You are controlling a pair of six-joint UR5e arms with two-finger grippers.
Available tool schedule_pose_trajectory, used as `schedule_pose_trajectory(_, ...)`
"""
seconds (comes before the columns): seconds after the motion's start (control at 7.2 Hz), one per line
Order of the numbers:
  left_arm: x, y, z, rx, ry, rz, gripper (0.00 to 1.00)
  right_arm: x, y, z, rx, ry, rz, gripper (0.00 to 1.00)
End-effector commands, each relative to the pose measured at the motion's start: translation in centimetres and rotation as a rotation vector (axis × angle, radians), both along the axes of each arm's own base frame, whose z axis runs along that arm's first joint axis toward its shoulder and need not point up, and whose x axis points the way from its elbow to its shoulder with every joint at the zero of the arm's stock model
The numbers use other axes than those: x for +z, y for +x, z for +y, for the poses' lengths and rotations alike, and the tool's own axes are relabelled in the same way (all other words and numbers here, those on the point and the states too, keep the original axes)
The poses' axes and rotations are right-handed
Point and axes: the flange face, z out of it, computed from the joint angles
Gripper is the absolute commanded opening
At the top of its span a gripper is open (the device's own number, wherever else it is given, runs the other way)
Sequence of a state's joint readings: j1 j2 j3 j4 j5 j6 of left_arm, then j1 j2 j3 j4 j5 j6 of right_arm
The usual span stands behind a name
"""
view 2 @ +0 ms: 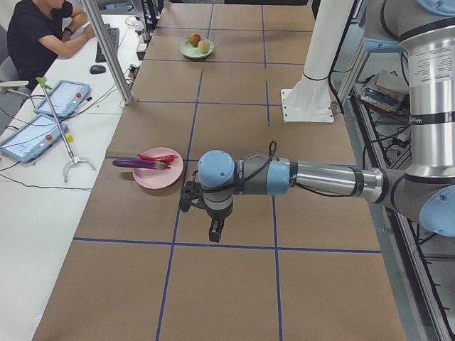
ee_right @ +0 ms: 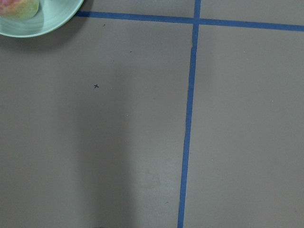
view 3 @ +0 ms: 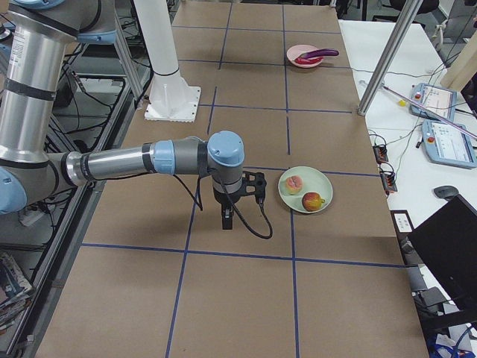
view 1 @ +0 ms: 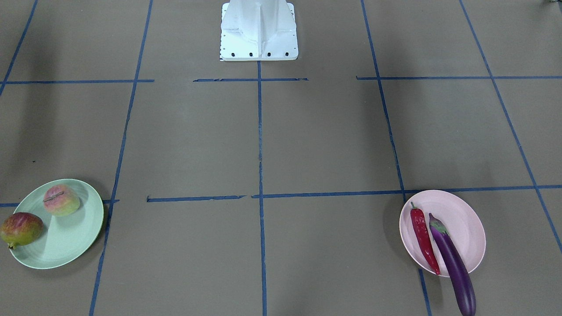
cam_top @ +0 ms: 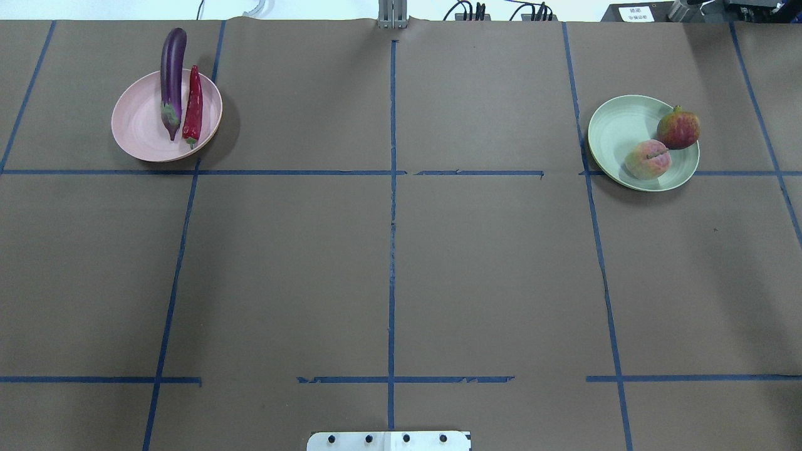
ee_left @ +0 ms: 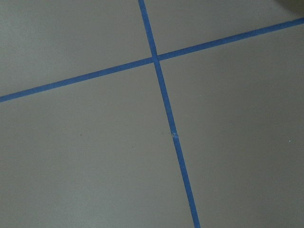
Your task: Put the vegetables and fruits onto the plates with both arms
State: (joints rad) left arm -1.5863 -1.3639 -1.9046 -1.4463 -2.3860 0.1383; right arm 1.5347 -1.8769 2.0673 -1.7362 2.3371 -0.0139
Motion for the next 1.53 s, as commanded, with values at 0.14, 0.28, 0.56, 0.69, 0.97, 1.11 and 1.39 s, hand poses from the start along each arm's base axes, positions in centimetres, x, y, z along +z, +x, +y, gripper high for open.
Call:
schedule_pose_trajectory(0.14,-0.3,1.4,2.7,-0.03,-0.101,0.004,1.0,0.2,0.2,0.1,-0.002,0.004,0.016,1.0)
schedule_pose_trajectory(0.28,-0.6,1.3,2.9,-0.031,-0.1,0.003,1.0,0.0,0.1,0.2,-0.001,0.003,0.004,1.0)
schedule_pose_trajectory(0.56,-0.3,1.4,3.6,-0.023,-0.08,0.011,1.0,0.1,0.1,0.2,0.001,0.002,0.004,1.0)
schedule_pose_trajectory(0.69,0.2,1.4,4.0,-0.018,-0.068,0.01,1.0,0.2,0.1,0.2,0.005,-0.002,0.004,1.0)
schedule_pose_trajectory(0.97,0.4,1.5,3.7,-0.019,-0.069,0.019,1.0,0.0,0.0,0.2,0.004,0.0,-0.013,1.0)
schedule_pose_trajectory(1.11,-0.3,1.4,3.4,-0.02,-0.053,0.004,1.0,0.2,-0.1,0.2,-0.001,-0.001,-0.014,1.0)
schedule_pose_trajectory(1.39,0.3,1.2,3.5,-0.019,-0.059,-0.025,1.0,0.2,-0.1,0.2,-0.001,0.002,-0.016,1.0)
